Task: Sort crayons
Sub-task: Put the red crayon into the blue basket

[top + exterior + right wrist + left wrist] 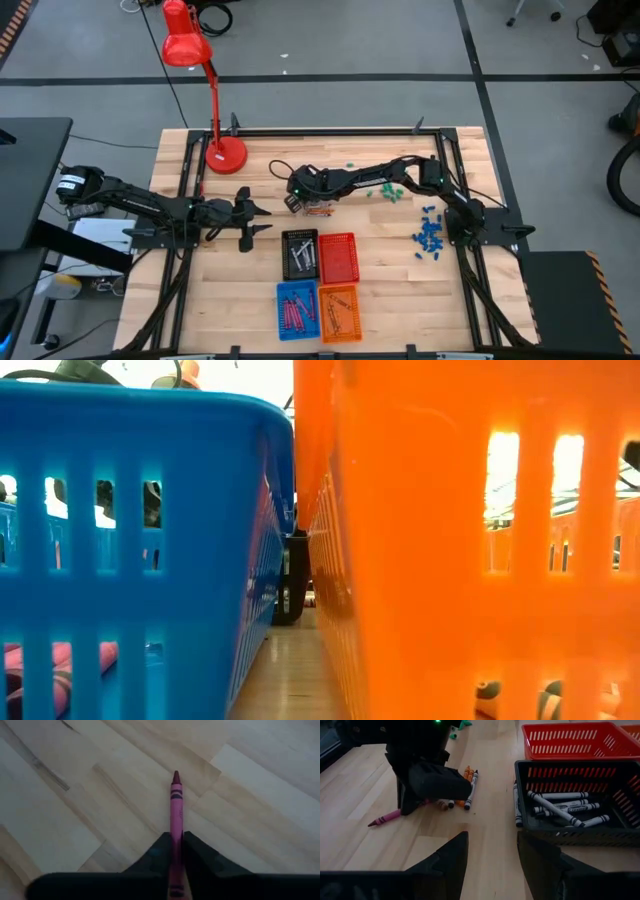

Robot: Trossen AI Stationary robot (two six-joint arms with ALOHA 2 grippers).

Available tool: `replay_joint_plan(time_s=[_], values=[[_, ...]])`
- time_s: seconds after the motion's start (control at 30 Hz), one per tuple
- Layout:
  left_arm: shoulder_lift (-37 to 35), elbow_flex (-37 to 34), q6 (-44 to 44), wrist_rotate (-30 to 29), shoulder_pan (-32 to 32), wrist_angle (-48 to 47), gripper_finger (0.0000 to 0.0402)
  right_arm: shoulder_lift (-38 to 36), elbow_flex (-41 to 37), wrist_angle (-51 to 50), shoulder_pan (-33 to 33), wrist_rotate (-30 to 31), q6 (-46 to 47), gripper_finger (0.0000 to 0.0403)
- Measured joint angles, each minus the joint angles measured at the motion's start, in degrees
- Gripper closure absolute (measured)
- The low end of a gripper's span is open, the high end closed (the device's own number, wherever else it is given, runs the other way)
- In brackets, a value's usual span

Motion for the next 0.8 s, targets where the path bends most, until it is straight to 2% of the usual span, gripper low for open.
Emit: replay_joint_plan(time_s=[0.17, 0.53, 0.8], values=[[-0.01, 0.00, -0.02, 0.00, 0.01, -0.10, 0.0219, -0.12, 0.00, -0.33, -0.02, -1.28, -0.01, 0.0389], [-0.02, 0.00, -0.02, 0.00, 0.00, -0.52, 0.0219, -5.16, -0.53, -2.04, 0.73, -4.24, 0.15, 0.0377], [0.00, 0.00, -0.04, 0.00, 0.00, -0.79, 0.0219, -10.64, -0.36, -1.10, 4.02, -4.51, 3.13, 0.0377]])
